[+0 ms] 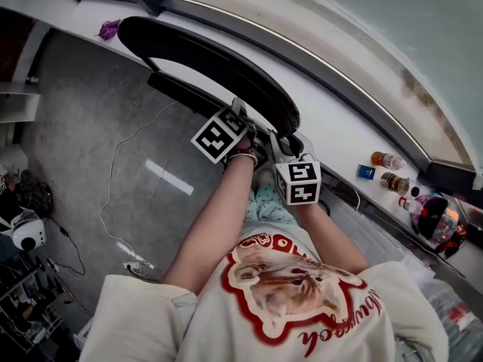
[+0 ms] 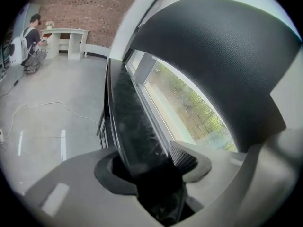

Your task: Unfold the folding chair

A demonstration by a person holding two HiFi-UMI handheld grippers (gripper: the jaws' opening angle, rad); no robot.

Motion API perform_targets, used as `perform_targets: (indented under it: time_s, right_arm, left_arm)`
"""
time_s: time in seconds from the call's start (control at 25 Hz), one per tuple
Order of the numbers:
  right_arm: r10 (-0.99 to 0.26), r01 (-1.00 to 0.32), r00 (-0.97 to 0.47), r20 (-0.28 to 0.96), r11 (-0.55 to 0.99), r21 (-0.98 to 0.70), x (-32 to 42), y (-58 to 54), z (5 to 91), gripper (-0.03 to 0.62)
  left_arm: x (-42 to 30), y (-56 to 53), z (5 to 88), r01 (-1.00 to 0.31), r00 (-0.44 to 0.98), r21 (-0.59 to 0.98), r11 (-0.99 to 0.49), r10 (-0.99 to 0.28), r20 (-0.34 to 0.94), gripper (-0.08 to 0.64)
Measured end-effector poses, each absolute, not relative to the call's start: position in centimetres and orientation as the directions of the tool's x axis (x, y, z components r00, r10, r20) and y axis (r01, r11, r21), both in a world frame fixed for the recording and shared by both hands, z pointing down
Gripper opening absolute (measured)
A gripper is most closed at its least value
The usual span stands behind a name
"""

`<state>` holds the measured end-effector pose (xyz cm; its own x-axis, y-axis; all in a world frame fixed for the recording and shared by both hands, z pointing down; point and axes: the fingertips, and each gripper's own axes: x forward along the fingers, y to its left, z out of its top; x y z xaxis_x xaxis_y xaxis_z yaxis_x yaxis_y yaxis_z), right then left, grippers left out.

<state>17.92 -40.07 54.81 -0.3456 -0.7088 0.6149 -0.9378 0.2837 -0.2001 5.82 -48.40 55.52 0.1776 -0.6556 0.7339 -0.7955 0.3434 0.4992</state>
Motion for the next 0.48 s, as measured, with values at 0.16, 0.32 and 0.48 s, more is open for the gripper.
perform_targets:
  time_s: [0.16, 0.32, 0.48]
  right_arm:
    - [-0.715, -0.937, -0.345, 0.608, 0.294, -0.187, 18.0, -40.3, 55.0, 0.118]
    - [-0.723, -0.94, -0.339, 0.602, 0.285, -0.187, 18.1, -40.3, 55.0, 0.121]
    - [-0.731, -0.942, -0.334, 0.595, 0.276, -0.19, 18.0, -40.4, 55.1, 0.123]
  left_arm:
    - [5.5, -48.5, 55.2, -0.781, 0.171, 0.523, 0.341, -0.689, 0.704, 0.23]
    - [5.1, -48.0, 55.2, -0.771, 0.172, 0.535, 0.345, -0.696, 0.697, 0.221]
    - [4.4, -47.3, 55.2, -0.768, 0.175, 0.542, 0.341, -0.703, 0.69, 0.216]
